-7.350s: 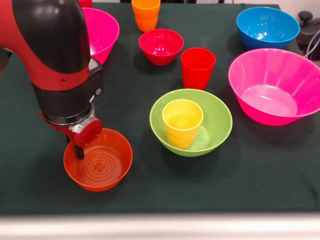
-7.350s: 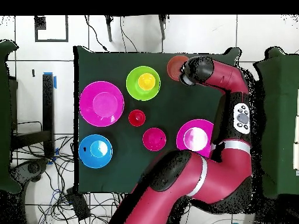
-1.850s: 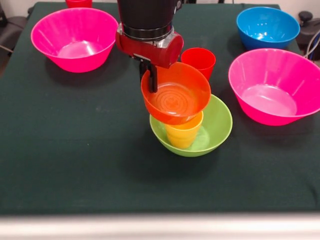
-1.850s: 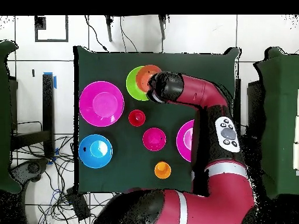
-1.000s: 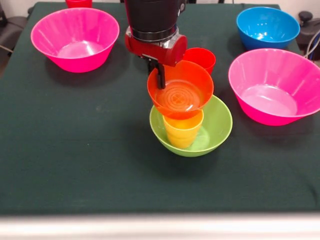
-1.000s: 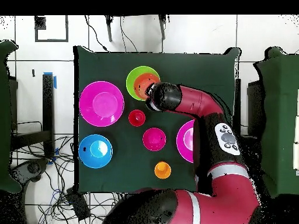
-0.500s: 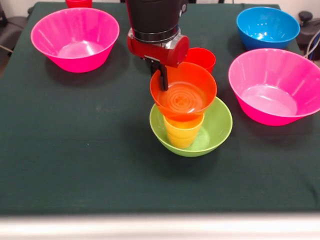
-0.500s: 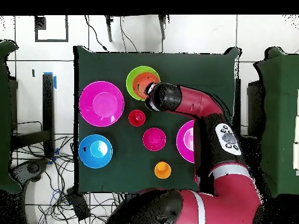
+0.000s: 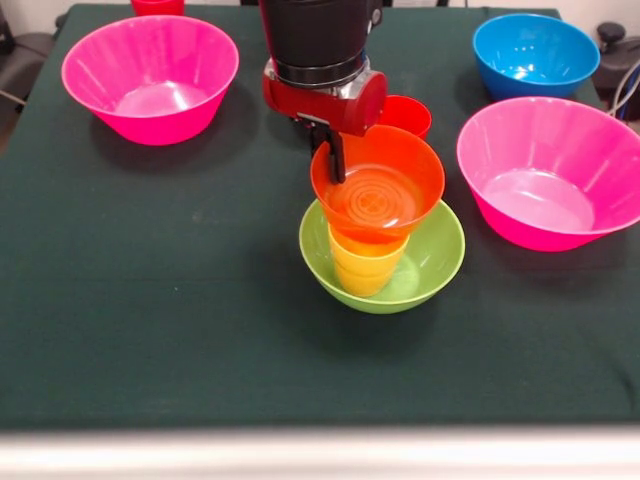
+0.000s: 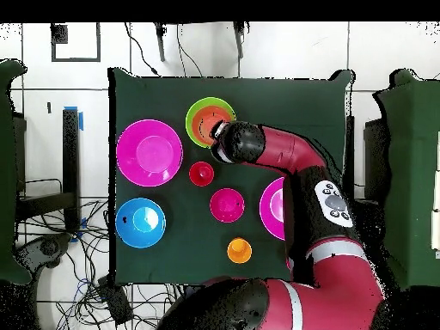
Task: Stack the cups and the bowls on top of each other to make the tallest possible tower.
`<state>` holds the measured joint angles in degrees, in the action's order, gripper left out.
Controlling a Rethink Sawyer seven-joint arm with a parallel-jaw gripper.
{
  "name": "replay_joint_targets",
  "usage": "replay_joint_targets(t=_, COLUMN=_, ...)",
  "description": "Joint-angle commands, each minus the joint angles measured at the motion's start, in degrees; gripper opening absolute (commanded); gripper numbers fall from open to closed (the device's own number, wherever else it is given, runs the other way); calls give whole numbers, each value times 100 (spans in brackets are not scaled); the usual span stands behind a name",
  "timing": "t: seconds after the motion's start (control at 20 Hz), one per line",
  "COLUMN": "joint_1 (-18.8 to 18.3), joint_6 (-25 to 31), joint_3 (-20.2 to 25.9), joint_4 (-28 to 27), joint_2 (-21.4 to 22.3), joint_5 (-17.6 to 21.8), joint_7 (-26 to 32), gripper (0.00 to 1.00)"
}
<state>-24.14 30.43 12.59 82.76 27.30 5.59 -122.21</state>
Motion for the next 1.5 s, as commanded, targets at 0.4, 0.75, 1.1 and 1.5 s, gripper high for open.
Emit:
replay_joint_targets(t=0.4, joint_1=32, joint_6=-252, joint_3=388, joint_4=141, joint_2=25, joint_5=114, joint_7=-23, gripper=0)
replay_joint_targets(t=0.75, joint_1=131, joint_6=60, joint_3=151, joint_4=-19, joint_2=248, joint_5=232, joint_7=53, gripper=0)
replay_joint_targets(t=1.1, joint_1=90, joint_6=100, joint_3=147, joint_4=-47, joint_2=297, joint_5=234, joint_7=88, gripper=0)
replay_joint_targets(t=1.5, joint_1=81, joint_6=62, joint_3=126, joint_4=-86, joint_2=234, joint_5=248, joint_7=79, gripper=0)
